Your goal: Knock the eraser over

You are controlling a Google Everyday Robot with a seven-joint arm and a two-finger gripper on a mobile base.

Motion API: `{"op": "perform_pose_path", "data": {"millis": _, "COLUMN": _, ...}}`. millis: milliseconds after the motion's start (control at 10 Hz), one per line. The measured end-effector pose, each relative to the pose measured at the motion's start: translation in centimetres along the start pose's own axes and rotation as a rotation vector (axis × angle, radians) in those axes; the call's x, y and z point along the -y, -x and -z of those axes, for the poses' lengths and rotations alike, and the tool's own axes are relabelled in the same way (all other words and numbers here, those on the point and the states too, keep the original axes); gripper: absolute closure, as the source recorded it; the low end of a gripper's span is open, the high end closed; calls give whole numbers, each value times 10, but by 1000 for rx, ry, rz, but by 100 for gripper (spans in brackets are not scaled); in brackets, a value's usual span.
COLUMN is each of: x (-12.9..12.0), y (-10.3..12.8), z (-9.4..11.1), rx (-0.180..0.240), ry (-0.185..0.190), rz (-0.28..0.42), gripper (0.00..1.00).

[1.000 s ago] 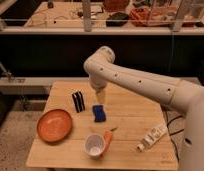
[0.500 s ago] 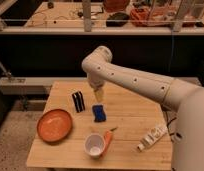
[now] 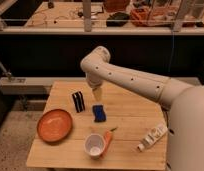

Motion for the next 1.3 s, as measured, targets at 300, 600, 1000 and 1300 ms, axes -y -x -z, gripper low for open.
{"op": "perform_pose_path", "data": {"millis": 300, "x": 6, "y": 2, "z": -8, "rx": 3, "ry": -3, "rz": 12, "gripper": 20}}
{"op": "perform_pose_path", "data": {"millis": 600, "x": 9, "y": 2, "z": -15, "rx": 4, "ry": -6, "rz": 18, "gripper": 20}}
{"op": "perform_pose_path", "data": {"millis": 1000, "x": 15, "y": 8, "z": -25, "rx": 10, "ry": -8, "rz": 32, "gripper": 20}}
{"op": "perform_pose_path", "data": {"millis": 1300, "x": 17, "y": 8, "z": -33, "rx": 12, "ry": -8, "rz": 41, "gripper": 29}}
